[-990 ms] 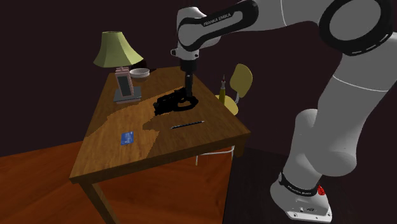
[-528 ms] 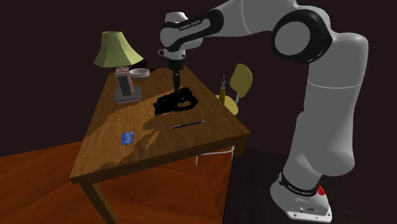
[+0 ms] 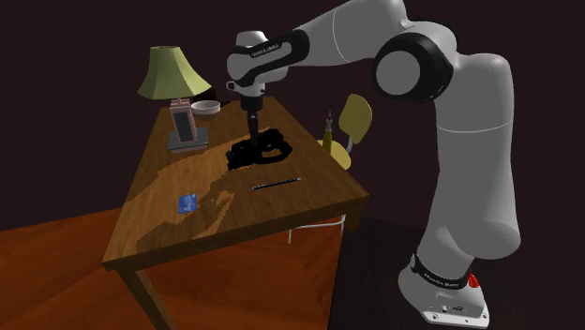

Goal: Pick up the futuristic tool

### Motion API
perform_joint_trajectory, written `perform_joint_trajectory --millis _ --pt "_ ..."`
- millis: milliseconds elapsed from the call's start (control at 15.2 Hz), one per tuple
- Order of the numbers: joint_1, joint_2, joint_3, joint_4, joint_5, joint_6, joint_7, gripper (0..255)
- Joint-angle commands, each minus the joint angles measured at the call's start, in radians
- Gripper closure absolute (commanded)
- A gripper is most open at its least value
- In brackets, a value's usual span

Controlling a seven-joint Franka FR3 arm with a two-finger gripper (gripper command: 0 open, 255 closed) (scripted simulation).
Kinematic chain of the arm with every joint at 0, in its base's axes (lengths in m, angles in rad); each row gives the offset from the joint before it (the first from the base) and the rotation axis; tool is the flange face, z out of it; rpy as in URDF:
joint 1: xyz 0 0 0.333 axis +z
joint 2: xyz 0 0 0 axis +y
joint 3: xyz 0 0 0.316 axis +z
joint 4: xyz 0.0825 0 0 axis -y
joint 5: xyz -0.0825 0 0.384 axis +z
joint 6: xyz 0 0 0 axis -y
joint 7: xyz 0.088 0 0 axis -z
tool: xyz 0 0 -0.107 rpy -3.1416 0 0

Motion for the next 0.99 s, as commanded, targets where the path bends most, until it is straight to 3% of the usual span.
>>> perform_joint_trajectory --millis 0,198,264,924 --pt "0.001 0.004 0.001 -0.021 0.003 0.025 -0.003 0" --pt "0.001 0.005 0.002 -0.027 0.004 0.032 -0.004 0" --pt "0.001 0.006 0.002 -0.026 0.004 0.032 -0.004 255" --pt "0.001 0.003 0.001 -0.017 0.002 0.020 -0.002 255"
